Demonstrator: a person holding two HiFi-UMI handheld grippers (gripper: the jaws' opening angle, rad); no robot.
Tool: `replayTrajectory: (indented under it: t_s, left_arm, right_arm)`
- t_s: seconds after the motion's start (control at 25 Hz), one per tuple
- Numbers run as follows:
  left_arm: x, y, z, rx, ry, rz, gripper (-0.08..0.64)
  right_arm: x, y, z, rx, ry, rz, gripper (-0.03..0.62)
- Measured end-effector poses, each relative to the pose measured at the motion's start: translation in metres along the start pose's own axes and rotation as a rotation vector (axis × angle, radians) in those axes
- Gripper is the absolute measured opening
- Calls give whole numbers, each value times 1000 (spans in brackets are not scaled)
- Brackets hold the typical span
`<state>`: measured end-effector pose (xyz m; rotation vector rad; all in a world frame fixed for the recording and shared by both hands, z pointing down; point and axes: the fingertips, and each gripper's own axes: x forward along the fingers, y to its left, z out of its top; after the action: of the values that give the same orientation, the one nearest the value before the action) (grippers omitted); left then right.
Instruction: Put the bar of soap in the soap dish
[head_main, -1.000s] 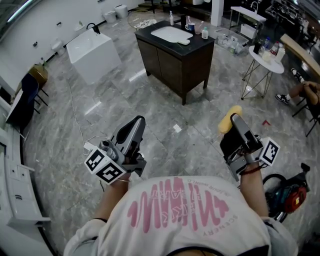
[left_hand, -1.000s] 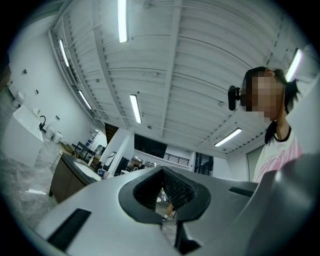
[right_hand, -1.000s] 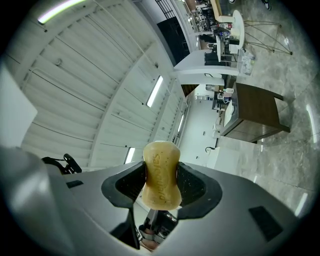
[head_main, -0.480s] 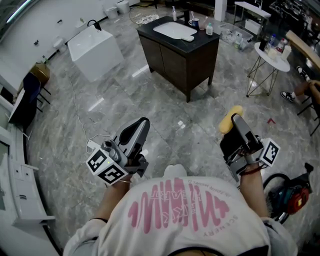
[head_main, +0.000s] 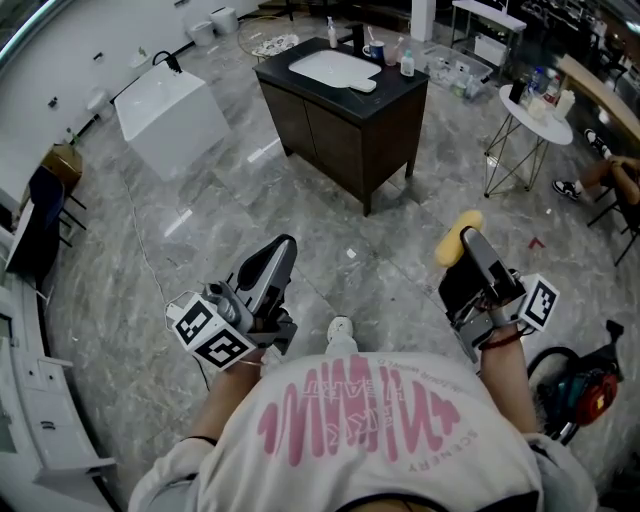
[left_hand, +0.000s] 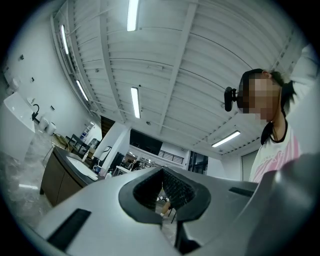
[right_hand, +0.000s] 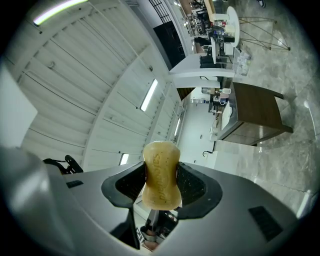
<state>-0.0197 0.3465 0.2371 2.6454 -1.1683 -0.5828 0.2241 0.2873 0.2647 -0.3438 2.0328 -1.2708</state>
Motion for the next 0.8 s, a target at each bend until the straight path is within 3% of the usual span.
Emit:
replayTrajectory:
  t_s: [0.8]
  left_arm:
    - [69, 159, 58, -9, 20, -60, 9]
  right_arm:
    - [140, -65, 41, -30, -73, -28, 193]
